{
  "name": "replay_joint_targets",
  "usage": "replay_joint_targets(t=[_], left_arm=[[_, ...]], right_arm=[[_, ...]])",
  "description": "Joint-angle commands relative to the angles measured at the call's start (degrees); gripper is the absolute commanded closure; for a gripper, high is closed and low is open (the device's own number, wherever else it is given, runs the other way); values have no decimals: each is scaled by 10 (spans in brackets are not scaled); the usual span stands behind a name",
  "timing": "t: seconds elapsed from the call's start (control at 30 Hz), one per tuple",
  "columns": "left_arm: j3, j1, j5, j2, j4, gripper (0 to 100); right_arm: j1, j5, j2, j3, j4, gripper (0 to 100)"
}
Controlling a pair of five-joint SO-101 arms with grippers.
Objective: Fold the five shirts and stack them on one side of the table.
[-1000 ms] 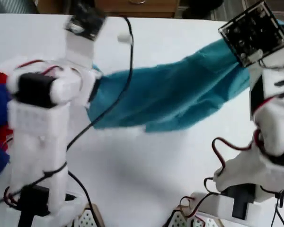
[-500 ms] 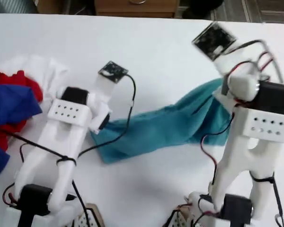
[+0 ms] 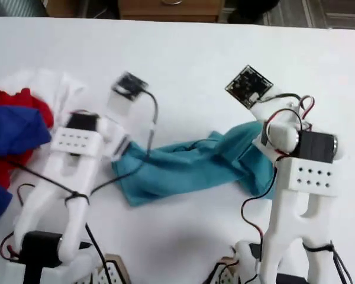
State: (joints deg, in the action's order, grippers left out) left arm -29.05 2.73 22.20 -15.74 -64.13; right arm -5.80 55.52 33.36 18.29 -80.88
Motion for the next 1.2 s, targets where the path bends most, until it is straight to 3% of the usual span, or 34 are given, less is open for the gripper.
replay_joint_targets(t=[0.0,0.33,0.47,0.87,1.17], left_arm=[[79,45,6,-17,-5,825],[60,14,-6,47,72,827],[97,11,26,102,20,826],[313,-15,214,171,-197,824],[323,-39,242,264,-211,827]], right_arm=[[-18,4,23,-1,9,978],[-17,4,27,-1,8,978],[-19,4,27,0,7,978],[-17,3,26,0,6,978],[-20,4,27,0,6,978]])
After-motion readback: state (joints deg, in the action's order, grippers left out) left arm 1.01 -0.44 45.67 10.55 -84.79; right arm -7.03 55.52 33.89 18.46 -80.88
